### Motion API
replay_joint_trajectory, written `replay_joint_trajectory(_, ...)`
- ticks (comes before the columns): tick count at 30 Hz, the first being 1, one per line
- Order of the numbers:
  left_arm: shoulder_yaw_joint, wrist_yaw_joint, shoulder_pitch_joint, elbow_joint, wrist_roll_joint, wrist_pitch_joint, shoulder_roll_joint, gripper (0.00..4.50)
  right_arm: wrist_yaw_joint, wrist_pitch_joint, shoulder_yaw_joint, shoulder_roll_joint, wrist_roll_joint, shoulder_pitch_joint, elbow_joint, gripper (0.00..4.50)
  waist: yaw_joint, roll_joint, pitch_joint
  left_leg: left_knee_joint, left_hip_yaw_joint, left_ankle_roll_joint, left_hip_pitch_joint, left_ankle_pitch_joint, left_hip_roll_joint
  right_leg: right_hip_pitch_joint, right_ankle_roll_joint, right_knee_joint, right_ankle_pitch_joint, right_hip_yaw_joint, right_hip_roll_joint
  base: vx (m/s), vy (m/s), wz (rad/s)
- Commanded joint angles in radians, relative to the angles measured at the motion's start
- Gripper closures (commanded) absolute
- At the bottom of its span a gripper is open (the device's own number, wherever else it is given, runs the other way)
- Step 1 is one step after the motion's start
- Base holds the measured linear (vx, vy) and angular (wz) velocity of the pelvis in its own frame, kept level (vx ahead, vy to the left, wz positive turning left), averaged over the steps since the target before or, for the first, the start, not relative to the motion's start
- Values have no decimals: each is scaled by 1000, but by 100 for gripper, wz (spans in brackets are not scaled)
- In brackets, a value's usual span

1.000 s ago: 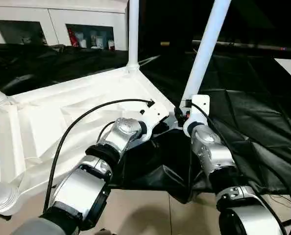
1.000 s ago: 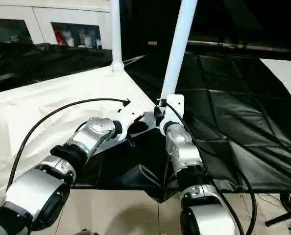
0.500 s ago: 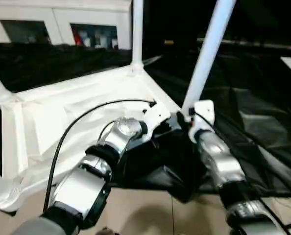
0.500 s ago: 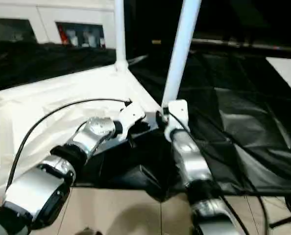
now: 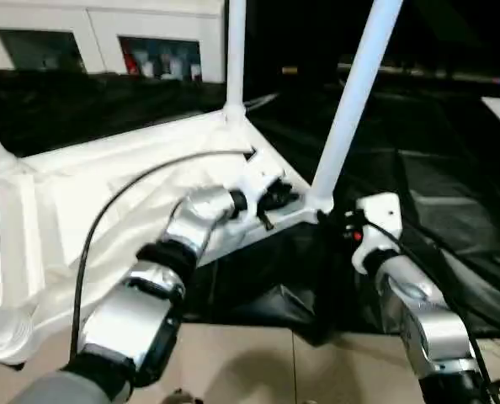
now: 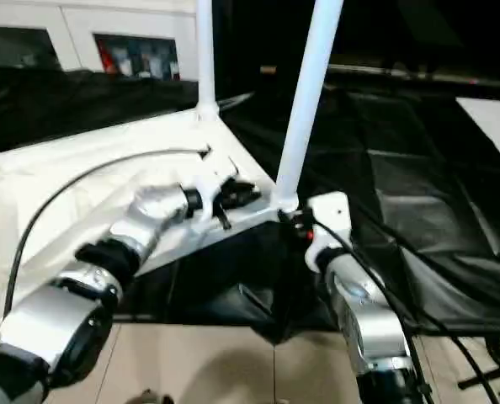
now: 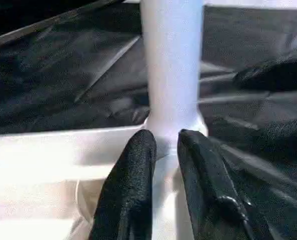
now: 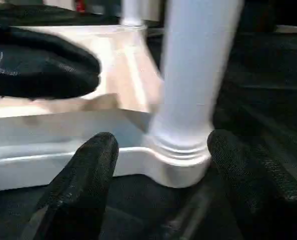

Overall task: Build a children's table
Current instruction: Rotate leg to tighten, then rotate table base

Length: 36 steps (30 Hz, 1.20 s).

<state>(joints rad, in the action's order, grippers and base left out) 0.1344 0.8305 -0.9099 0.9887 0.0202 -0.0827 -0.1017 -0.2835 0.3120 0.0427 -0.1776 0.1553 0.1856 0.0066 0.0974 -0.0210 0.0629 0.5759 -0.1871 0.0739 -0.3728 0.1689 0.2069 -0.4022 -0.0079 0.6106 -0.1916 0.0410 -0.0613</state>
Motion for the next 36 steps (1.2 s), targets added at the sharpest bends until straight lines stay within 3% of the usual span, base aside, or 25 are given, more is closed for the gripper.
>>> replay_joint_trajectory(1, 48, 176, 109, -219, -32, 153, -80, 308, -39, 26, 17, 1, 16, 21, 14, 123, 2, -17, -66, -65, 14, -48, 9, 168, 28, 54, -202, -66, -147, -40, -83, 0, 0, 0)
replay_joint_trajectory(2, 48, 176, 109, -219, -32, 153, -80, 302, -39, 26, 17, 1, 16, 21, 14, 123, -2, -12, -67, -66, 14, -46, 7, 163, 30, 51, -204, -64, -143, -41, -82, 0, 0, 0)
replay_joint_trajectory(3, 72, 241, 158, -317, -48, 217, -115, 273, -50, 39, 22, 0, 23, 28, 13, 123, -5, -11, -67, -62, 7, -41, 16, 166, 25, 44, -202, -69, -135, -42, -73, 0, 0, 0)
replay_joint_trajectory(4, 100, 299, 210, -428, -70, 291, -160, 273, -69, 52, 30, -1, 29, 41, 14, 123, -4, -8, -71, -62, 11, -36, 17, 158, 30, 48, -208, -61, -115, -42, -79, 0, 0, 0)
replay_joint_trajectory(5, 106, 311, 220, -450, -75, 306, -168, 265, -73, 55, 31, -1, 30, 44, 15, 123, -6, -10, -69, -65, 12, -34, 13, 145, 33, 48, -215, -54, -93, -42, -79, 0, 0, 0)
replay_joint_trajectory(6, 126, 347, 256, -528, -92, 359, -200, 265, -88, 66, 37, -3, 36, 53, 13, 123, -7, -4, -70, -63, 7, -25, 22, 155, 33, 41, -217, -55, -85, -42, -74, 0, 0, 0)
replay_joint_trajectory(7, 126, 347, 256, -528, -92, 359, -200, 265, -88, 66, 37, -3, 36, 53, 13, 123, -10, -6, -68, -64, 6, -27, 18, 149, 30, 42, -216, -57, -75, -43, -70, 0, 0, 0)
replay_joint_trajectory(8, 173, 406, 319, -667, -117, 460, -275, 265, -101, 71, 42, 0, 34, 90, 54, 123, -5, -4, -72, -64, 8, -13, 24, 152, 35, 43, -219, -50, -68, -41, -76, 0, 0, 0)
replay_joint_trajectory(9, 191, 417, 346, -710, -110, 492, -308, 228, -99, 58, 38, 6, 27, 122, 101, 123, -12, -7, -65, -67, 5, -9, 18, 156, 31, 40, -215, -53, -82, -42, -69, 0, 0, 0)
replay_joint_trajectory(10, 201, 424, 367, -749, -105, 523, -331, 228, -98, 50, 36, 10, 24, 144, 133, 123, -11, -4, -64, -67, 5, -2, 22, 165, 30, 37, -215, -55, -95, -42, -69, 0, 0, 0)
replay_joint_trajectory(11, 204, 425, 376, -766, -101, 537, -340, 222, -98, 46, 35, 11, 24, 153, 146, 123, -12, -4, -61, -67, 2, 8, 23, 181, 28, 36, -208, -60, -123, -44, -68, 0, 0, 0)
replay_joint_trajectory(12, 205, 406, 397, -775, -66, 535, -351, 217, -108, 27, 37, 20, 20, 191, 203, 123, -11, -14, -62, -66, 0, 13, 25, 189, 27, 37, -199, -62, -140, -45, -68, 0, 0, 0)
replay_joint_trajectory(13, 202, 384, 410, -779, -41, 540, -353, 217, -118, 19, 38, 30, 23, 220, 245, 123, -13, -14, -62, -67, 3, 15, 18, 181, 26, 42, -195, -59, -143, -45, -71, 0, 0, 0)
replay_joint_trajectory(15, 203, 366, 428, -798, -20, 553, -356, 186, -125, 7, 39, 41, 21, 249, 286, 123, -10, -10, -66, -65, 2, 21, 21, 168, 25, 41, -179, -59, -138, -46, -71, 0, 0, 0)
replay_joint_trajectory(18, 209, 335, 463, -864, 1, 601, -364, 182, -124, -7, 36, 69, 23, 297, 346, 123, -13, -13, -69, -63, 4, 21, 19, 143, 27, 46, -186, -50, -98, -46, -73, 0, 0, 0)
replay_joint_trajectory(20, 224, 243, 509, -967, 41, 676, -388, 145, -43, -36, 4, 120, 26, 367, 445, 123, -19, -19, -69, -64, 5, 16, 13, 126, 27, 49, -192, -45, -78, -44, -71, 0, 0, 0)
replay_joint_trajectory(21, 227, 229, 513, -983, 43, 689, -393, 138, -33, -45, -1, 126, 26, 377, 463, 123, -21, -14, -67, -63, 2, 14, 18, 129, 25, 43, -191, -50, -85, -44, -67, 0, 0, 0)
replay_joint_trajectory(26, 200, 142, 537, -1027, 95, 686, -396, 99, 119, -103, -80, 150, 24, 438, 576, 123, -16, -16, -67, -62, 0, 32, 23, 147, 22, 39, -170, -51, -105, -44, -62, 0, 0, 0)
replay_joint_trajectory(32, 167, 70, 568, -1085, 127, 703, -406, 52, 219, -172, -152, 118, 22, 471, 672, 123, -10, -16, -67, -61, 0, 55, 25, 195, 20, 34, -145, -53, -139, -43, -60, 0, 0, 0)
replay_joint_trajectory(35, 154, 21, 569, -1095, 128, 703, -419, 28, 235, -206, -176, 87, 17, 484, 717, 123, -9, -13, -65, -61, 2, 61, 24, 233, 19, 31, -136, -57, -189, -43, -60, 0, 0, 0)
replay_joint_trajectory(36, 152, 10, 566, -1085, 137, 694, -427, 16, 240, -215, -185, 71, 16, 486, 727, 123, -7, -16, -63, -60, 3, 64, 25, 256, 18, 28, -124, -61, -232, -42, -59, 0, 0, 0)
